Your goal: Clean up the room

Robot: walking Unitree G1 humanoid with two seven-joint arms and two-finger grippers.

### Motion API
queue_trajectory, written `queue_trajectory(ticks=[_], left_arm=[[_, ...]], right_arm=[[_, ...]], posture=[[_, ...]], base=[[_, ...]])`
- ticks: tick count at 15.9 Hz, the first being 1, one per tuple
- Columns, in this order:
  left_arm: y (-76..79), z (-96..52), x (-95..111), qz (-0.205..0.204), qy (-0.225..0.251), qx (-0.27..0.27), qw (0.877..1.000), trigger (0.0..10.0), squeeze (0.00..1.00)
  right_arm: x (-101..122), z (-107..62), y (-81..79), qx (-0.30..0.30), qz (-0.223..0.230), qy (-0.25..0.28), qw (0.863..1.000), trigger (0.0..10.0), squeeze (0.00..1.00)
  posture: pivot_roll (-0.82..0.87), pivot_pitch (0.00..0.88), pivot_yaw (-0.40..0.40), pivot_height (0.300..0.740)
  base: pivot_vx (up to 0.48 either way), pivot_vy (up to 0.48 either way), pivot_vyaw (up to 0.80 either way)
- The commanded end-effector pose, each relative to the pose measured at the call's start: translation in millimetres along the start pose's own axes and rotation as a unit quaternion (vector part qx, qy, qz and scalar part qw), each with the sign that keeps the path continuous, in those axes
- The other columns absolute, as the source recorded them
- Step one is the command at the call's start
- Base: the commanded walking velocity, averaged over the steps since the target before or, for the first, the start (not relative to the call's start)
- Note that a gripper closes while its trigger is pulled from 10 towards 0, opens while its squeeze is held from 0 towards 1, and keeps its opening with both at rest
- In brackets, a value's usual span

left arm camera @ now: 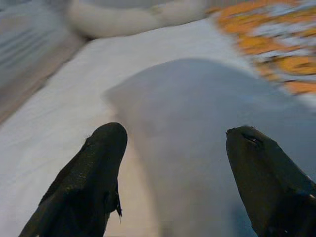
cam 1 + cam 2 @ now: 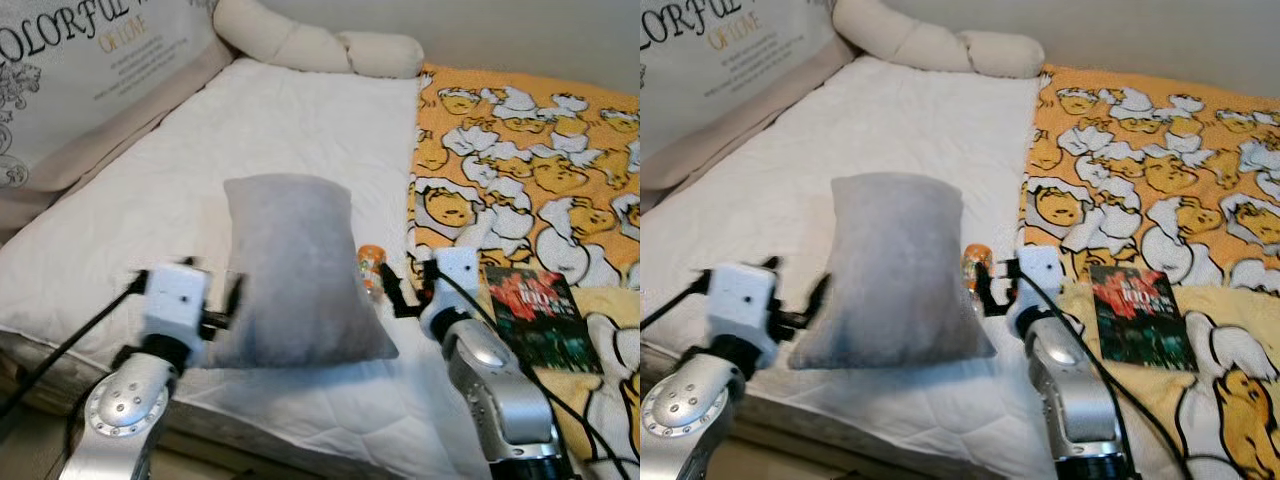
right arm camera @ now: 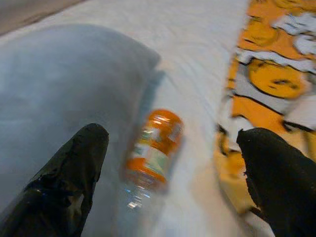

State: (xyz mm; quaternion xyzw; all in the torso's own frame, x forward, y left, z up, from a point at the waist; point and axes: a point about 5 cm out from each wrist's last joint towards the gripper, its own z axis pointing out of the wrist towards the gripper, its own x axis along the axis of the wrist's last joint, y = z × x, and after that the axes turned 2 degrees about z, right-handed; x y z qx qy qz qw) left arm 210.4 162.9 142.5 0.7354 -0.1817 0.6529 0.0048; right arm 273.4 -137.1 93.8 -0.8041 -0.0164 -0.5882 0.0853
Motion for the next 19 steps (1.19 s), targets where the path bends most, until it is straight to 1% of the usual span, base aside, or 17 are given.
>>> queue_trajectory(ticks=[1, 2, 3, 4, 5, 6, 7, 9, 10, 11, 12, 13, 14, 15, 17, 18, 19], left_arm=[[4.7, 0.7, 7, 0.004, 0.008, -0.040, 0.999, 10.0, 0.00], [4.8, 1.9, 8, 0.011, 0.007, -0.053, 0.998, 10.0, 0.00], [4.3, 6.2, 12, 0.029, 0.007, -0.084, 0.996, 10.0, 0.00], [2.8, 11.4, 16, 0.044, 0.008, -0.109, 0.993, 10.0, 0.00], [2.1, 17.8, 23, 0.061, 0.011, -0.148, 0.987, 10.0, 0.00], [1.2, 22.1, 31, 0.066, 0.014, -0.180, 0.981, 10.0, 0.00], [0.0, 24.1, 36, 0.065, 0.014, -0.198, 0.978, 10.0, 0.00], [-7.6, 31.5, 62, 0.090, 0.036, -0.253, 0.963, 10.0, 0.00], [-12.2, 33.0, 71, 0.094, 0.037, -0.268, 0.958, 10.0, 0.00], [-15.1, 33.1, 75, 0.099, 0.036, -0.272, 0.956, 10.0, 0.00], [-19.6, 32.7, 81, 0.105, 0.031, -0.282, 0.953, 10.0, 0.00], [-23.8, 29.0, 89, 0.107, 0.026, -0.296, 0.949, 10.0, 0.00], [-25.0, 24.0, 94, 0.106, 0.022, -0.307, 0.946, 10.0, 0.00], [-23.9, 20.1, 97, 0.105, 0.016, -0.319, 0.942, 10.0, 0.00], [-19.0, 13.1, 97, 0.106, 0.005, -0.342, 0.934, 10.0, 0.00], [-17.4, 11.6, 97, 0.108, 0.002, -0.347, 0.931, 10.0, 0.00], [-13.7, 9.0, 97, 0.106, -0.001, -0.361, 0.926, 10.0, 0.00]], right_arm=[[3, 6.1, 9.3, -0.023, 0.010, -0.025, 0.999, 10.0, 0.00], [4, 10.8, 10.9, -0.025, 0.019, -0.047, 0.998, 10.0, 0.00], [8, 25.2, 13.8, -0.030, 0.034, -0.084, 0.995, 10.0, 0.00], [13, 38.5, 15.1, -0.026, 0.033, -0.108, 0.993, 10.0, 0.00], [22, 54.0, 15.9, -0.017, 0.042, -0.117, 0.992, 10.0, 0.00], [28, 65.7, 15.8, -0.007, 0.041, -0.127, 0.991, 10.0, 0.00], [32, 71.9, 15.3, -0.002, 0.036, -0.134, 0.990, 10.0, 0.00], [51, 91.2, 4.3, 0.035, 0.058, -0.137, 0.988, 10.0, 0.00], [57, 95.5, 0.1, 0.038, 0.061, -0.141, 0.987, 10.0, 0.00], [60, 96.9, -2.2, 0.041, 0.067, -0.139, 0.987, 10.0, 0.00], [63, 99.6, -5.2, 0.045, 0.082, -0.140, 0.986, 10.0, 0.00], [64, 101.6, -8.5, 0.047, 0.087, -0.139, 0.985, 10.0, 0.00], [61, 102.0, -11.8, 0.050, 0.084, -0.149, 0.984, 10.0, 0.00], [56, 102.1, -12.6, 0.048, 0.068, -0.161, 0.983, 10.0, 0.00], [51, 102.1, -12.3, 0.039, 0.054, -0.169, 0.983, 10.0, 0.00], [50, 102.1, -12.7, 0.039, 0.056, -0.170, 0.983, 10.0, 0.00], [46, 101.7, -15.9, 0.048, 0.062, -0.176, 0.981, 10.0, 0.00]], posture=[[0.07, 0.000, 0.001, 0.740], [0.07, 0.000, 0.006, 0.740], [0.06, 0.006, 0.015, 0.740], [0.06, 0.016, 0.019, 0.740], [0.06, 0.033, 0.020, 0.740], [0.06, 0.044, 0.026, 0.740], [0.07, 0.065, 0.031, 0.740], [0.08, 0.112, 0.037, 0.740], [0.09, 0.126, 0.034, 0.740], [0.10, 0.149, 0.033, 0.740], [0.11, 0.166, 0.031, 0.740], [0.14, 0.195, 0.028, 0.740], [0.15, 0.205, 0.028, 0.740], [0.15, 0.212, 0.026, 0.740], [0.16, 0.217, 0.028, 0.740], [0.16, 0.217, 0.027, 0.740], [0.16, 0.220, 0.029, 0.740]], base=[[0.000, 0.000, 0.00], [0.000, 0.000, 0.00], [0.000, 0.000, 0.00], [0.000, 0.000, 0.00], [0.000, 0.000, 0.00], [0.000, 0.000, 0.00], [0.000, 0.000, 0.00], [0.000, 0.000, 0.00], [0.000, 0.000, 0.00], [0.000, 0.000, 0.00], [0.000, 0.000, 0.00], [0.000, 0.000, 0.00], [0.000, 0.000, 0.00], [0.000, 0.000, 0.00], [0.000, 0.000, 0.00], [0.000, 0.000, 0.00], [0.000, 0.000, 0.00]])
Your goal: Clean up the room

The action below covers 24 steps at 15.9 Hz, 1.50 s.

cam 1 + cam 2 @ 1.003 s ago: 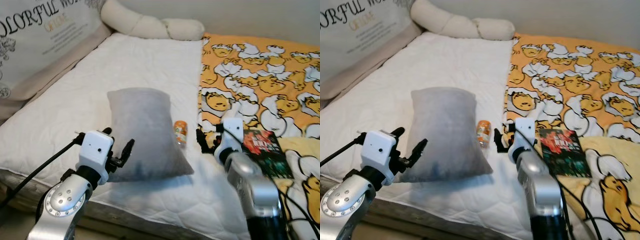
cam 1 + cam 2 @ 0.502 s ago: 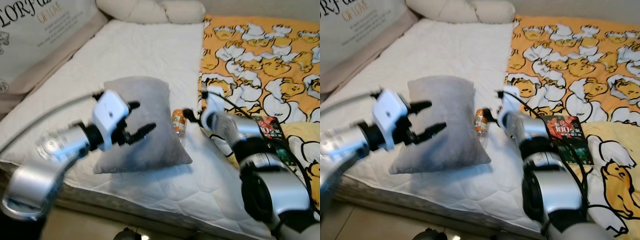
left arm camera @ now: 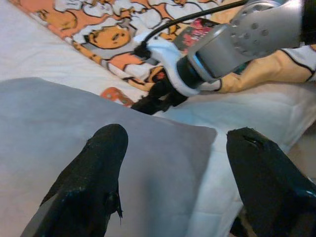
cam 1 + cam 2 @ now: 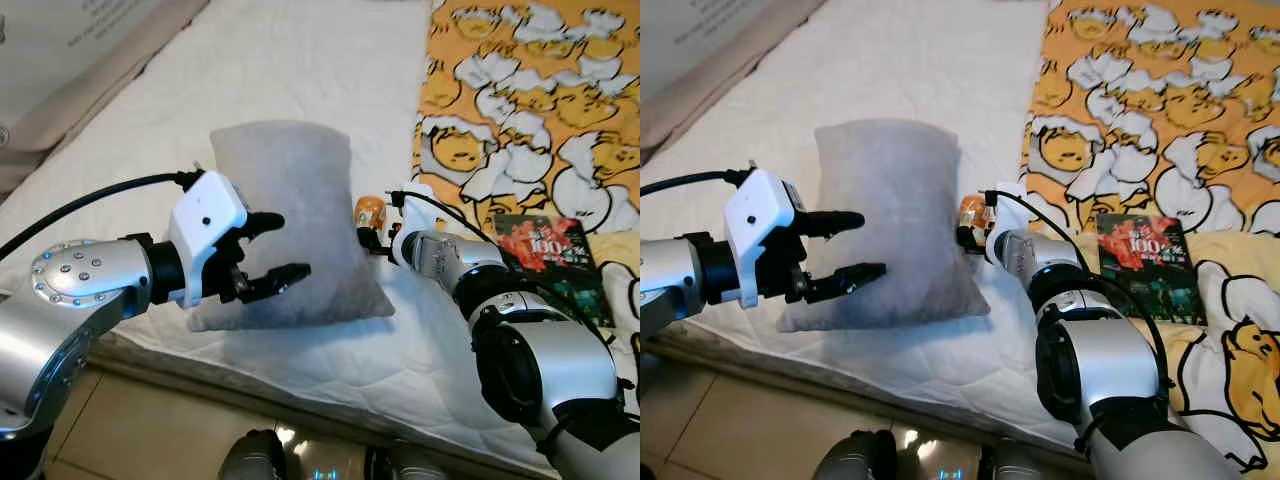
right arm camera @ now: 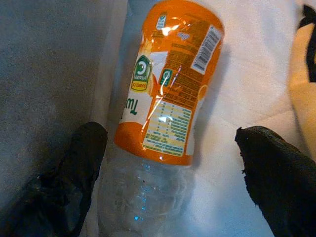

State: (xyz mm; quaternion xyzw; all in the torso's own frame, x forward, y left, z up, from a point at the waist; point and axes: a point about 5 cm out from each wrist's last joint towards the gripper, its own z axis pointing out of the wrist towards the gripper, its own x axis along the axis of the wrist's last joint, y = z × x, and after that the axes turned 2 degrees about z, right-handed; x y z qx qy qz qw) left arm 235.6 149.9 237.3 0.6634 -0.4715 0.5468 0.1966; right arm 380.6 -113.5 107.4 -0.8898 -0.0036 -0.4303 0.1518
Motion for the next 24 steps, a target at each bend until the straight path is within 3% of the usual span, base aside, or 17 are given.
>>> queue_trajectory(ticks=[1, 4, 5, 6, 7, 9, 10, 13, 14, 15, 17, 18, 22, 24], left_arm=[[5.7, -1.1, 2, 0.004, -0.006, -0.016, 1.000, 10.0, 0.00], [7.5, -2.2, 5, -0.001, -0.013, -0.019, 1.000, 10.0, 0.00], [10.9, -2.8, 4, 0.001, -0.021, -0.029, 0.999, 10.0, 0.00], [12.6, -2.8, 4, 0.004, -0.025, -0.035, 0.999, 10.0, 0.00], [14.4, -1.5, 4, 0.004, -0.026, -0.038, 0.999, 10.0, 0.00], [20.2, 2.8, 5, 0.005, -0.027, -0.045, 0.999, 10.0, 0.00], [22.3, 4.4, 4, 0.005, -0.029, -0.047, 0.998, 10.0, 0.00], [24.6, 6.3, 4, 0.004, -0.032, -0.047, 0.998, 10.0, 0.00], [25.0, 6.7, 3, 0.003, -0.034, -0.048, 0.998, 10.0, 0.00], [25.3, 6.9, 3, 0.003, -0.037, -0.049, 0.998, 10.0, 0.00], [25.5, 7.4, 3, 0.003, -0.037, -0.049, 0.998, 10.0, 0.00], [24.6, 7.7, 3, 0.005, -0.036, -0.047, 0.998, 10.0, 0.00], [20.3, 8.6, 2, 0.004, -0.032, -0.030, 0.999, 10.0, 0.00], [21.7, 9.6, -3, -0.018, -0.020, -0.002, 1.000, 10.0, 0.00]], right_arm=[[-1, 1.4, -5.7, 0.010, -0.003, -0.005, 1.000, 10.0, 0.00], [-14, 4.9, -7.6, 0.004, -0.020, -0.017, 1.000, 10.0, 0.00], [-19, 6.3, -7.6, -0.008, -0.034, -0.019, 0.999, 8.7, 0.00], [-21, 6.8, -7.4, -0.014, -0.043, -0.019, 0.999, 8.7, 0.00], [-24, 7.4, -7.8, -0.020, -0.042, -0.021, 0.999, 0.9, 0.00], [-29, 8.5, -7.8, -0.032, -0.036, -0.020, 0.999, 2.8, 0.00], [-32, 9.2, -7.7, -0.036, -0.038, -0.021, 0.998, 1.1, 0.00], [-42, 10.7, -7.6, -0.044, -0.035, -0.027, 0.998, 0.4, 0.00], [-50, 11.4, -9.8, -0.041, -0.012, -0.043, 0.998, 0.6, 0.00], [-57, 11.7, -11.9, -0.036, -0.001, -0.064, 0.997, 1.9, 0.00], [-62, 11.8, -12.3, -0.039, -0.017, -0.077, 0.996, 2.9, 0.00], [-58, 11.9, -12.2, -0.044, -0.006, -0.066, 0.997, 0.3, 0.00], [-39, 10.3, -10.0, -0.041, 0.020, -0.027, 0.999, 0.0, 0.00], [-19, 4.4, 7.5, -0.047, 0.090, 0.015, 0.995, 0.0, 0.00]], posture=[[0.16, 0.222, 0.030, 0.740], [0.19, 0.238, 0.051, 0.740], [0.20, 0.243, 0.058, 0.740], [0.20, 0.241, 0.059, 0.740], [0.20, 0.239, 0.060, 0.740], [0.20, 0.233, 0.063, 0.740], [0.20, 0.231, 0.064, 0.740], [0.20, 0.230, 0.063, 0.740], [0.20, 0.229, 0.064, 0.740], [0.20, 0.230, 0.063, 0.740], [0.20, 0.227, 0.061, 0.740], [0.20, 0.224, 0.060, 0.740], [0.17, 0.189, 0.048, 0.740], [0.11, 0.130, 0.029, 0.740]], base=[[0.000, 0.000, 0.00], [0.000, 0.000, 0.00], [0.000, 0.000, 0.00], [0.000, 0.000, 0.00], [0.000, 0.000, 0.00], [0.000, 0.000, 0.00], [0.000, 0.000, 0.00], [0.000, 0.000, 0.00], [0.000, 0.000, 0.00], [0.000, 0.000, 0.00], [0.000, 0.000, 0.00], [0.000, 0.000, 0.00], [0.000, 0.000, 0.00], [0.000, 0.000, 0.00]])
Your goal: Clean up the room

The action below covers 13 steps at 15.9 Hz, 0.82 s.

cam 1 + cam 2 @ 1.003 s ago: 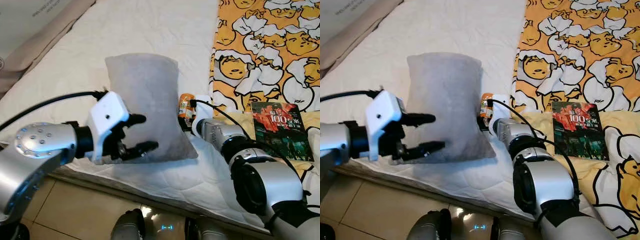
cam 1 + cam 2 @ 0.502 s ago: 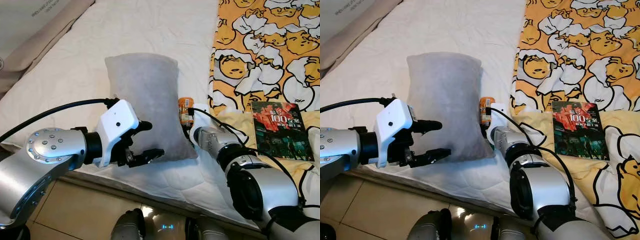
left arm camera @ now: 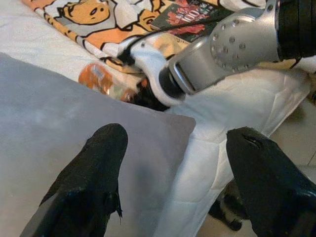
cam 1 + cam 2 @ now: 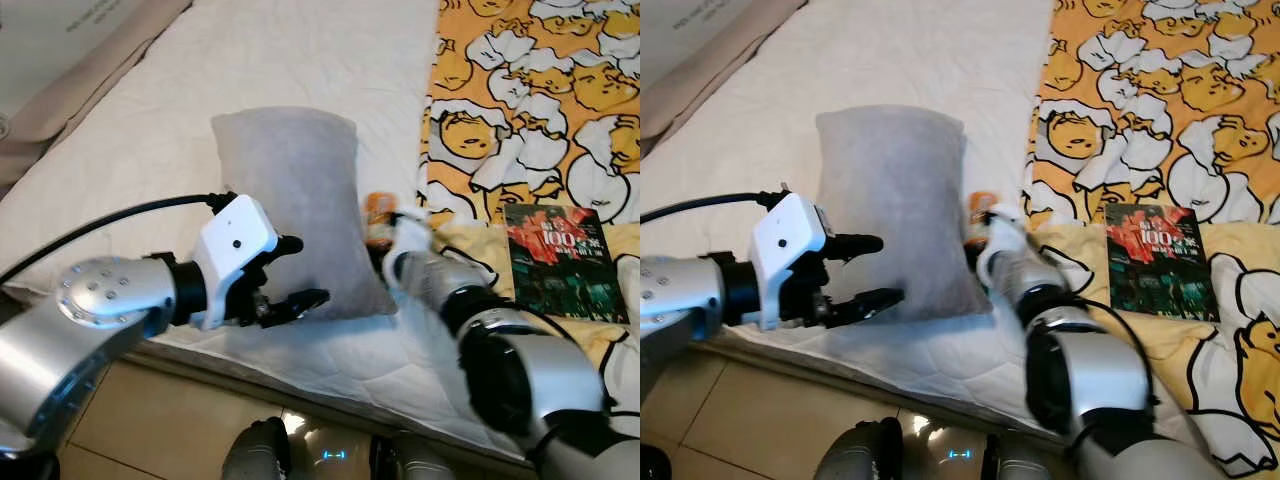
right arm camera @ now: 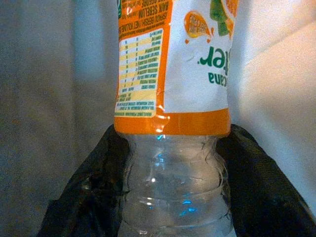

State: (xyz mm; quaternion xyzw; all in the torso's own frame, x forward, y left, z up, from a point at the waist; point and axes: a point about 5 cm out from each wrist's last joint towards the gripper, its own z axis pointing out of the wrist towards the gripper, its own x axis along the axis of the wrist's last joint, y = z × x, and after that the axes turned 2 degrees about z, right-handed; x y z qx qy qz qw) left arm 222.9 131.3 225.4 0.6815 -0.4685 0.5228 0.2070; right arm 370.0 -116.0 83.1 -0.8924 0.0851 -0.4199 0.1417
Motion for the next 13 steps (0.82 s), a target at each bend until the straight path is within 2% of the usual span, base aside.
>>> queue_trajectory(ticks=[1, 4, 6, 7, 8, 9, 10, 11, 12, 13], left_arm=[[1.6, -0.8, -3, -0.009, 0.010, 0.019, 1.000, 10.0, 0.00], [3.0, 2.8, -23, -0.036, 0.017, 0.061, 0.997, 10.0, 0.00], [-1.9, 6.6, -37, -0.047, 0.019, 0.122, 0.991, 10.0, 0.00], [-6.0, 8.8, -39, -0.048, 0.027, 0.167, 0.984, 10.0, 0.00], [-9.6, 9.8, -36, -0.051, 0.047, 0.209, 0.975, 10.0, 0.00], [-13.5, 9.3, -33, -0.057, 0.061, 0.255, 0.963, 10.0, 0.00], [-13.7, 8.5, -35, -0.059, 0.058, 0.294, 0.952, 10.0, 0.00], [-13.3, 8.2, -39, -0.060, 0.044, 0.322, 0.944, 10.0, 0.00], [-11.4, 7.8, -47, -0.061, 0.033, 0.348, 0.935, 10.0, 0.00], [-9.9, 7.5, -52, -0.062, 0.029, 0.368, 0.927, 10.0, 0.00]], right_arm=[[18, -3.8, 6.2, 0.007, 0.011, 0.039, 0.999, 0.0, 0.00], [41, -17.9, 25.1, 0.018, 0.000, 0.124, 0.992, 0.0, 0.00], [51, -46.5, 32.9, 0.039, 0.015, 0.218, 0.975, 0.0, 0.00], [54, -75.3, 31.8, 0.075, 0.034, 0.278, 0.957, 0.4, 0.00], [54, -99.4, 25.3, 0.111, 0.001, 0.313, 0.943, 4.9, 0.00], [49, -116.3, 16.5, 0.132, -0.059, 0.333, 0.932, 10.0, 0.00], [39, -130.8, 5.8, 0.173, -0.062, 0.339, 0.923, 10.0, 0.00], [28, -137.3, 0.1, 0.190, -0.065, 0.328, 0.923, 10.0, 0.00], [8, -138.7, -3.9, 0.183, -0.099, 0.303, 0.930, 10.0, 0.00], [-6, -141.4, -7.3, 0.177, -0.114, 0.284, 0.936, 10.0, 0.00]], posture=[[0.09, 0.108, 0.027, 0.740], [0.04, 0.065, 0.034, 0.740], [0.00, 0.035, 0.048, 0.740], [-0.01, 0.025, 0.053, 0.740], [-0.02, 0.019, 0.055, 0.740], [-0.03, 0.009, 0.060, 0.740], [-0.04, 0.000, 0.067, 0.740], [-0.04, 0.000, 0.067, 0.740], [-0.05, 0.000, 0.075, 0.740], [-0.06, 0.000, 0.076, 0.740]], base=[[0.000, 0.000, 0.00], [0.000, 0.000, 0.00], [0.000, 0.000, 0.00], [0.000, 0.000, 0.00], [0.000, 0.000, 0.00], [0.000, 0.000, 0.00], [0.000, 0.000, 0.80], [0.000, 0.000, 0.80], [0.000, 0.000, 0.80], [0.000, 0.000, 0.80]])
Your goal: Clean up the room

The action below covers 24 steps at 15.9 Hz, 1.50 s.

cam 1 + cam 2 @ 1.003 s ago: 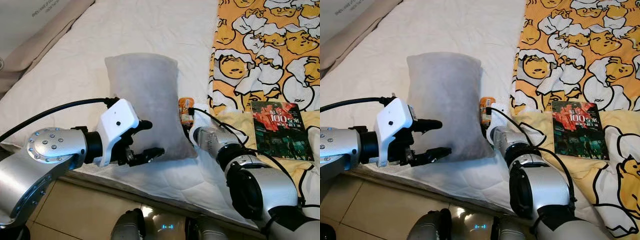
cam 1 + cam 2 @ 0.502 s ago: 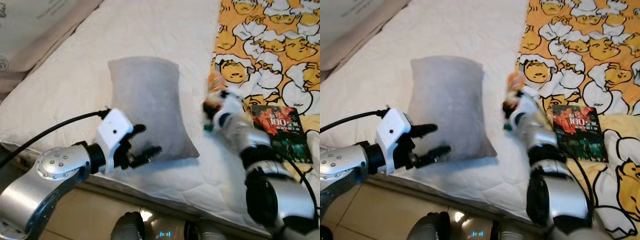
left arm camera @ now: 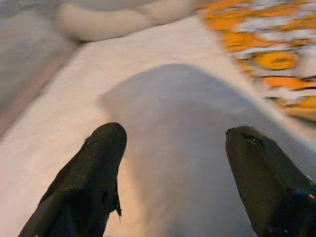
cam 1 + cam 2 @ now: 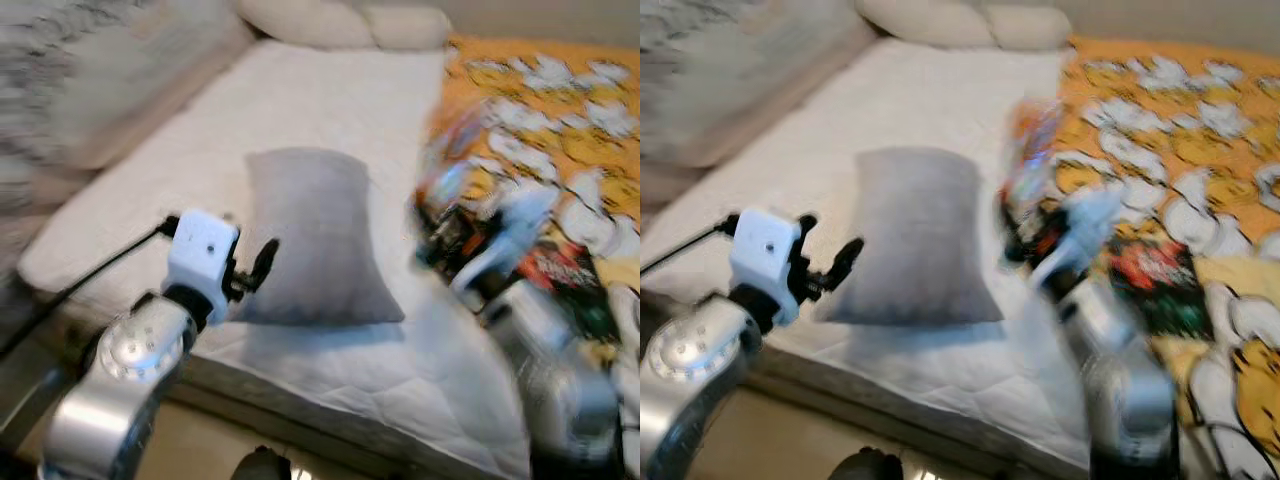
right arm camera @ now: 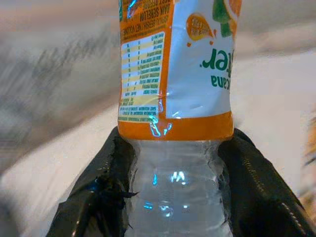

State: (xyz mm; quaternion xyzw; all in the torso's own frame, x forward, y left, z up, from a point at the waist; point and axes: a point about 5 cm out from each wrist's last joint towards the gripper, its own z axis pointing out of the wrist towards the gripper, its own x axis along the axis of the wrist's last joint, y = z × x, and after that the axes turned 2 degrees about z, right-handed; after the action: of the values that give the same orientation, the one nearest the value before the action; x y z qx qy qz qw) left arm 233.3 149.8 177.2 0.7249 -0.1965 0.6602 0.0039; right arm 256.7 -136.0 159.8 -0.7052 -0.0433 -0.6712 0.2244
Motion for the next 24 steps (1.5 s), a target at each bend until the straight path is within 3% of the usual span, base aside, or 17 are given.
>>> queue_trajectory(ticks=[1, 2, 4, 5, 6, 9, 13, 19, 24], left_arm=[[-3.0, 0.2, -2, 0.017, 0.003, 0.029, 0.999, 10.0, 0.00], [-3.7, 0.3, -3, 0.021, 0.004, 0.041, 0.999, 10.0, 0.00], [-4.5, -2.3, -8, -0.015, 0.010, 0.064, 0.998, 10.0, 0.00], [-3.1, -8.1, -16, -0.061, -0.005, 0.073, 0.995, 10.0, 0.00], [-2.1, -12.1, -21, -0.076, -0.011, 0.079, 0.994, 10.0, 0.00], [0.1, -16.6, -22, -0.054, -0.001, 0.099, 0.994, 10.0, 0.00], [-3.2, -17.8, -18, -0.056, 0.014, 0.115, 0.992, 10.0, 0.00], [-5.3, -27.6, -17, -0.052, 0.013, 0.130, 0.990, 10.0, 0.00], [-2.9, -27.8, -24, -0.052, -0.003, 0.121, 0.991, 10.0, 0.00]], right_arm=[[1, -3.3, -9.7, 0.005, -0.013, -0.007, 1.000, 10.0, 0.00], [-2, -6.0, -12.6, 0.006, -0.015, -0.012, 1.000, 10.0, 0.00], [-9, -15.9, -21.4, 0.010, -0.011, -0.024, 1.000, 10.0, 0.00], [-12, -22.0, -23.8, 0.008, -0.014, -0.034, 0.999, 10.0, 0.00], [-14, -24.7, -23.3, 0.002, -0.018, -0.040, 0.999, 10.0, 0.00], [-18, -27.2, -20.8, -0.011, -0.021, -0.053, 0.998, 10.0, 0.00], [-24, -25.7, -20.8, 0.012, -0.027, -0.081, 0.996, 10.0, 0.00], [-33, -21.3, -21.2, 0.045, -0.031, -0.112, 0.992, 10.0, 0.00], [-42, -23.1, -15.7, 0.029, -0.034, -0.125, 0.991, 10.0, 0.00]], posture=[[-0.06, 0.000, 0.076, 0.740], [-0.06, 0.000, 0.075, 0.740], [-0.05, 0.000, 0.066, 0.740], [-0.05, 0.000, 0.057, 0.740], [-0.05, 0.000, 0.052, 0.740], [-0.03, 0.000, 0.036, 0.740], [-0.01, 0.000, 0.012, 0.740], [0.03, 0.001, -0.019, 0.740], [0.03, 0.008, -0.021, 0.740]], base=[[0.000, 0.000, 0.80], [0.000, 0.000, 0.80], [0.000, 0.000, 0.80], [0.000, 0.000, 0.80], [0.000, 0.000, 0.80], [0.000, 0.000, 0.80], [0.000, 0.000, 0.80], [0.290, 0.000, 0.80], [0.305, 0.000, 0.80]])
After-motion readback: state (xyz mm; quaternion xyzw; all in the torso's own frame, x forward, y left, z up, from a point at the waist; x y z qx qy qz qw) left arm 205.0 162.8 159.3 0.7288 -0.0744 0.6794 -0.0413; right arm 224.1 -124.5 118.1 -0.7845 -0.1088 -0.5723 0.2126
